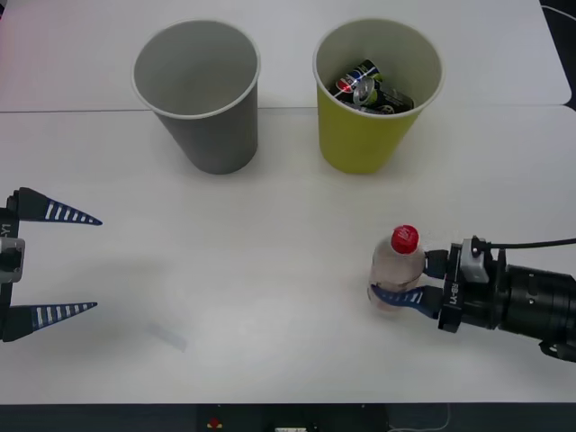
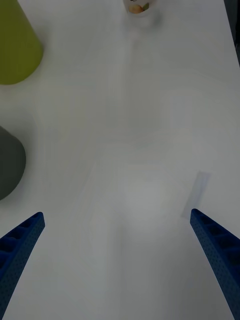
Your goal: Put the can into the green bin and the plastic bottle into the gray bin
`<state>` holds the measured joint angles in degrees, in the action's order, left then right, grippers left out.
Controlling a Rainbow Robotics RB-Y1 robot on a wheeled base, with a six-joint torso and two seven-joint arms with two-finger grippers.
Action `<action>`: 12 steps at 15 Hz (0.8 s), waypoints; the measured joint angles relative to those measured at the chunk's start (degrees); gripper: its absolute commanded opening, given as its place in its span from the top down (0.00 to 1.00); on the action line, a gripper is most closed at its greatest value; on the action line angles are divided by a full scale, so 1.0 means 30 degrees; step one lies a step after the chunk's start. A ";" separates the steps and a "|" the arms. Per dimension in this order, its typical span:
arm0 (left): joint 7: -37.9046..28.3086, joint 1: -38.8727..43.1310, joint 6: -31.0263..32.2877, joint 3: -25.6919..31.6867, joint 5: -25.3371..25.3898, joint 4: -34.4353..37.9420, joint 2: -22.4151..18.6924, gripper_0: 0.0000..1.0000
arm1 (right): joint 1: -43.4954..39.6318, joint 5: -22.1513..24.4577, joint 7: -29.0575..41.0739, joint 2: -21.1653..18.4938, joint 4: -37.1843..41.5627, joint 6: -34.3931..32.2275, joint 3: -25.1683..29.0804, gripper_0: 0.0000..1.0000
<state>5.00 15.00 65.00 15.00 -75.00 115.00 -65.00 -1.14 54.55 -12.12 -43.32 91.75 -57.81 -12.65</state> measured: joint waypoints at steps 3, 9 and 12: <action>0.0000 0.0000 0.0000 0.0000 0.0000 0.0000 0.0000 0.00 | -0.0483 0.1652 0.4190 -0.0986 0.2588 0.0189 0.1131 1.00; 0.0000 0.0000 0.0000 0.0000 0.0000 0.0000 0.0000 0.00 | -0.1857 0.8195 1.6978 -0.1204 1.0007 0.0133 0.4943 1.00; 0.0000 0.0000 0.0000 0.0000 0.0000 0.0000 0.0000 0.00 | -0.1323 1.0516 2.2441 -0.1204 1.2426 0.0052 0.5573 1.00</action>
<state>5.00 15.00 65.00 15.00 -75.00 115.00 -65.00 -5.11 86.10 55.20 -46.93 129.03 -57.66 4.07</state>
